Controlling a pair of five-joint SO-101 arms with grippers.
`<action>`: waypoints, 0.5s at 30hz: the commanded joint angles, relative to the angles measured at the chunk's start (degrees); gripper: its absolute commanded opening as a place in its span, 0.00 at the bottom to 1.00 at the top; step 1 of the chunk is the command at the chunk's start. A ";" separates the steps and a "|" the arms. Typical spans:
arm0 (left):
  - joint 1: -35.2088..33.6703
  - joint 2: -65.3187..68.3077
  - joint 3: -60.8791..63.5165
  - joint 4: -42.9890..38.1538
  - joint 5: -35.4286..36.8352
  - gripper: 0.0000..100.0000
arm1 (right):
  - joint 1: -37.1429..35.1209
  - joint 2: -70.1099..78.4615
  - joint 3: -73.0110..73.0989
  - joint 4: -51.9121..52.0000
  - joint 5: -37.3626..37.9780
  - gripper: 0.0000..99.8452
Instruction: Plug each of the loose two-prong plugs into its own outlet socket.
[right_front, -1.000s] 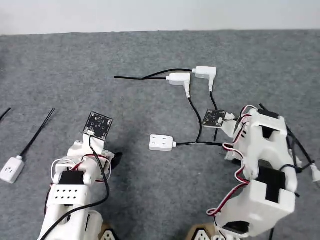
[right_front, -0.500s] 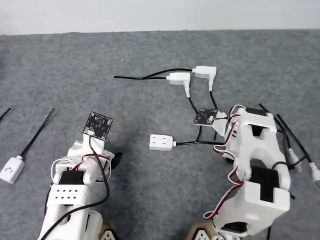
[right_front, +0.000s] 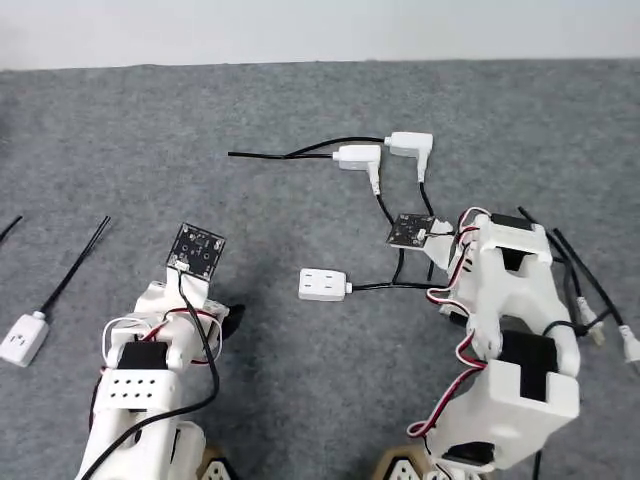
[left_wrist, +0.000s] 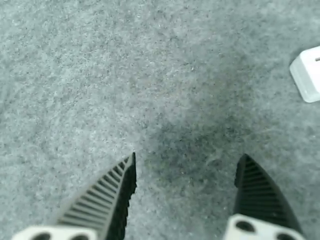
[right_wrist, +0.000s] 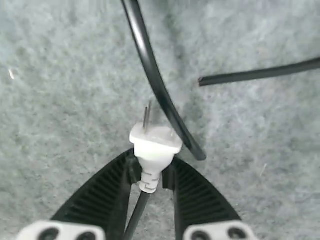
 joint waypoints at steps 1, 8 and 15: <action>1.58 -0.44 -0.22 -1.32 -0.18 0.30 | -4.79 -5.85 -2.55 6.55 -0.79 0.01; 4.84 -0.79 -0.22 -1.23 -0.09 0.30 | -12.26 -26.95 0.44 18.68 -0.79 0.01; 4.84 -0.79 -0.22 -0.97 -0.09 0.30 | -13.76 -29.85 11.78 10.07 -3.08 0.01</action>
